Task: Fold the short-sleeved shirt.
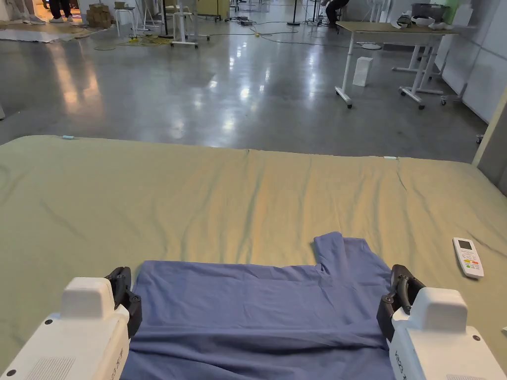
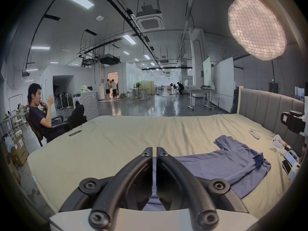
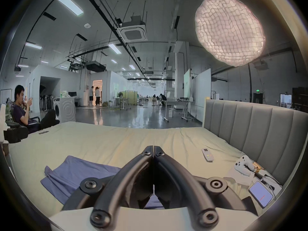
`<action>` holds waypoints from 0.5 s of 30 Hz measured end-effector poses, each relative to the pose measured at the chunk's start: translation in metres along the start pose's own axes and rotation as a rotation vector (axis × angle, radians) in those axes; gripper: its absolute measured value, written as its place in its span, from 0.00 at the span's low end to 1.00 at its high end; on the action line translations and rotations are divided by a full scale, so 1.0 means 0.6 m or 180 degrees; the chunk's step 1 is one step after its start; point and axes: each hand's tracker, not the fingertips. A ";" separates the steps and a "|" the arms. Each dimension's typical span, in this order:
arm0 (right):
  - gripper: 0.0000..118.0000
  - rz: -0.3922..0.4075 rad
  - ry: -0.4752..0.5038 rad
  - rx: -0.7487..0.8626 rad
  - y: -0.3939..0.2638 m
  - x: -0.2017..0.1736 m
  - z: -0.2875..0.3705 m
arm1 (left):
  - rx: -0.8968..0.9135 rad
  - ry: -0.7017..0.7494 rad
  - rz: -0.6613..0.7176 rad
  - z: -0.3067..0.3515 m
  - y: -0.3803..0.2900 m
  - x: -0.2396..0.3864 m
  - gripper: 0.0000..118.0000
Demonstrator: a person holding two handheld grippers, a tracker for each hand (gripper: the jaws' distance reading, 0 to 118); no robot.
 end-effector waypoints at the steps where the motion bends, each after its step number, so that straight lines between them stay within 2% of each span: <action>1: 0.00 0.0169 -0.0061 0.0080 0.006 -0.002 0.003 | -0.0032 -0.0006 0.0020 0.004 0.000 -0.003 0.00; 2: 0.00 0.0056 -0.0032 -0.0037 0.002 -0.002 0.002 | -0.0071 -0.0020 0.0044 0.009 -0.001 -0.005 0.00; 6: 0.00 0.0043 -0.0016 -0.0063 -0.002 0.001 0.007 | -0.0292 0.0016 0.0130 -0.002 -0.036 -0.034 0.00; 13: 0.00 0.0066 -0.0013 -0.0222 -0.024 0.014 0.008 | -0.1278 0.0009 0.0228 -0.085 -0.118 -0.103 0.00; 15: 0.00 0.0078 -0.0021 -0.0272 -0.030 0.017 0.008 | -0.1735 -0.0200 0.0309 -0.113 -0.124 -0.109 0.00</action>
